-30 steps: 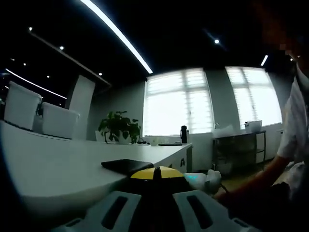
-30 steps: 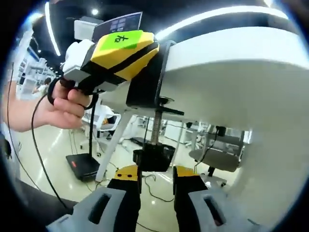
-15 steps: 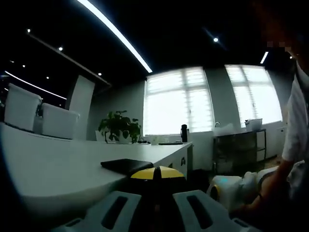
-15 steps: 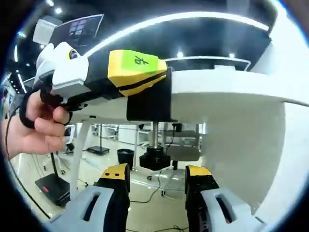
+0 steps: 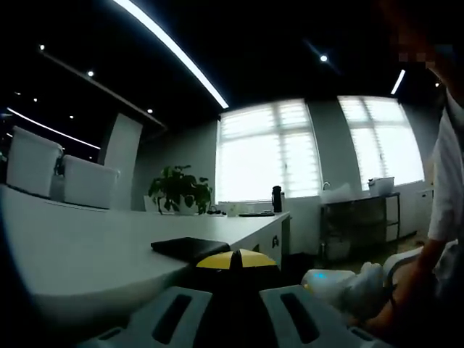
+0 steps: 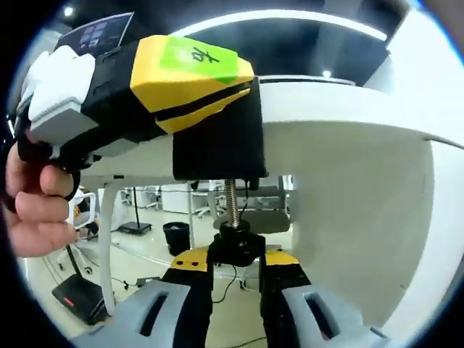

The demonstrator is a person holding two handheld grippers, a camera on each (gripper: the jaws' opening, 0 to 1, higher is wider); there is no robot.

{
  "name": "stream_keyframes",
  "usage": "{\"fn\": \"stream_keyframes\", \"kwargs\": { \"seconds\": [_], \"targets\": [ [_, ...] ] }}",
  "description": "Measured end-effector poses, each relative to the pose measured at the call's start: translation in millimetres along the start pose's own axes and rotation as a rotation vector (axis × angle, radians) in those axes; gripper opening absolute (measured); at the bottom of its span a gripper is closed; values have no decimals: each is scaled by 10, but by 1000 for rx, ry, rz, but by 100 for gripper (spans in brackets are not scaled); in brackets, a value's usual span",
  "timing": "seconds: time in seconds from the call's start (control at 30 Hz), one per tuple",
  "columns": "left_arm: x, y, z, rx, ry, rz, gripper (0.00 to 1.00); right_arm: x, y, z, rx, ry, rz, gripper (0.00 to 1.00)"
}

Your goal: Clamp the fixed fixture on the desktop, loosen the retaining clip, secure it to the edge of the desk, and tighten the retaining clip.

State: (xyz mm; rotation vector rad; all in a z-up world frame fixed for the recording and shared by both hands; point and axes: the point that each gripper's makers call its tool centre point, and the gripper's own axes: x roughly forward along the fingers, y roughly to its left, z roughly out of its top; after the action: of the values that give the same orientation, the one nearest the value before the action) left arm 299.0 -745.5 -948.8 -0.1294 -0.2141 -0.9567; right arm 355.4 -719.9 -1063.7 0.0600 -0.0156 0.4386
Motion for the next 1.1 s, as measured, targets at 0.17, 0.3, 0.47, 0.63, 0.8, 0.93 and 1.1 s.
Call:
{"fn": "stream_keyframes", "kwargs": {
  "seconds": [0.17,0.3,0.47,0.63,0.8,0.93,1.1],
  "targets": [
    [12,-10,-3,2,-6,-4,2,8,42,-28,-121,2,41,1],
    [18,-9,-6,4,-3,-6,2,10,-6,-44,-102,-1,45,4],
    [23,-4,-4,-1,-9,-6,2,15,-14,-38,-91,1,48,19],
    [22,-1,-5,4,-12,-5,2,6,127,-21,-93,-7,96,43],
    [18,-3,-19,27,3,-3,2,35,140,-20,-102,-5,72,45],
    [-8,16,-20,20,5,-13,2,14,81,36,-98,-29,39,44],
    [-15,8,-14,2,-6,-17,2,17,25,140,-103,-57,20,35]
  ]
}}
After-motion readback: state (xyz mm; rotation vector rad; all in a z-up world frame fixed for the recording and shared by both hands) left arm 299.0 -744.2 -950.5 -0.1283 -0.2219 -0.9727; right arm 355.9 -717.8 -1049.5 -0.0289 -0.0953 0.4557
